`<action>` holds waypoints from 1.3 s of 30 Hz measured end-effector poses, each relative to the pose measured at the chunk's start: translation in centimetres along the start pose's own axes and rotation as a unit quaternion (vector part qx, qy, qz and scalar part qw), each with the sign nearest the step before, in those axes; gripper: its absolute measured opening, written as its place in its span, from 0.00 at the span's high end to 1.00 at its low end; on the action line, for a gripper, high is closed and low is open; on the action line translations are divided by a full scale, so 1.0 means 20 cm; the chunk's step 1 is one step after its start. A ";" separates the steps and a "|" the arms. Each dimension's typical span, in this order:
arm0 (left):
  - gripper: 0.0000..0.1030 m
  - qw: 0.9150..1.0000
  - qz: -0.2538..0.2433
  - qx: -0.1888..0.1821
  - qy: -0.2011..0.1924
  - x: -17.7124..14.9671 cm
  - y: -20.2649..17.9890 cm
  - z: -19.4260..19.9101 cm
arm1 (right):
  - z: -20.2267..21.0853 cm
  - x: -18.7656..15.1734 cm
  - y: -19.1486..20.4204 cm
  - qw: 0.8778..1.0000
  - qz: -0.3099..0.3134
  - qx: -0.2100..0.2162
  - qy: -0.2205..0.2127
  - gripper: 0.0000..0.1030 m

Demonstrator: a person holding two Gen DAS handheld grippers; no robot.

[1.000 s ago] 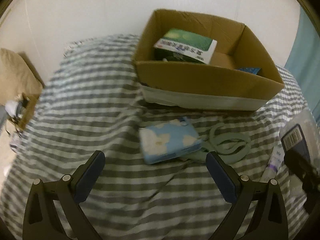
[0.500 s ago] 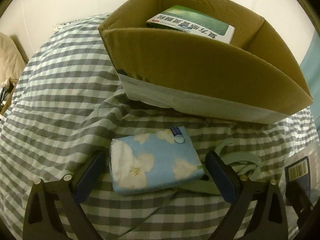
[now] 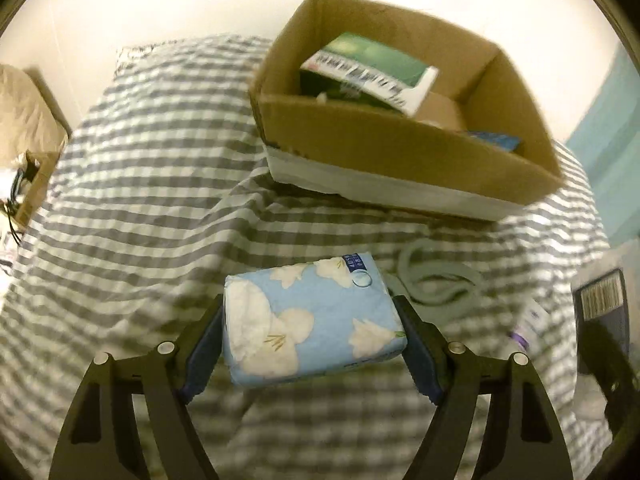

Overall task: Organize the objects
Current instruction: 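Grasp the floss cup with the right gripper while the left gripper grasps the tissue pack, then carry the floss cup and tissue pack into the cardboard box and release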

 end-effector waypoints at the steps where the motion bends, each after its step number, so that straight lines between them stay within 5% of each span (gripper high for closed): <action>1: 0.21 1.000 -0.009 0.001 0.001 0.00 0.00 0.05 | 0.05 0.01 0.02 1.000 0.005 0.000 -0.007 0.39; 12: 0.21 0.996 -0.064 -0.003 -0.061 0.09 0.08 0.66 | 0.68 0.16 0.25 0.995 0.039 0.021 -0.088 0.39; 23: 0.21 0.978 -0.106 -0.001 -0.177 0.51 0.10 1.15 | 1.00 0.53 0.50 0.984 0.064 0.042 -0.162 0.39; 30: 0.21 0.971 -0.117 0.002 -0.208 0.82 0.04 1.07 | 0.83 0.82 0.61 0.980 0.074 0.047 -0.177 0.39; 39: 0.21 0.976 -0.132 0.014 -0.175 0.98 -0.02 0.49 | 0.26 0.98 0.50 0.990 0.058 0.024 -0.130 0.39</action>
Point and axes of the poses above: each gripper's, at about its wrist camera, not at the fingertips, and z roughly against the way its jaws point, y to its left, x to its top, the point moved 3 cm from there along -z, roughly the way its jaws point, and after that the axes turned 7 degrees about -z, right-handed, at the moved point
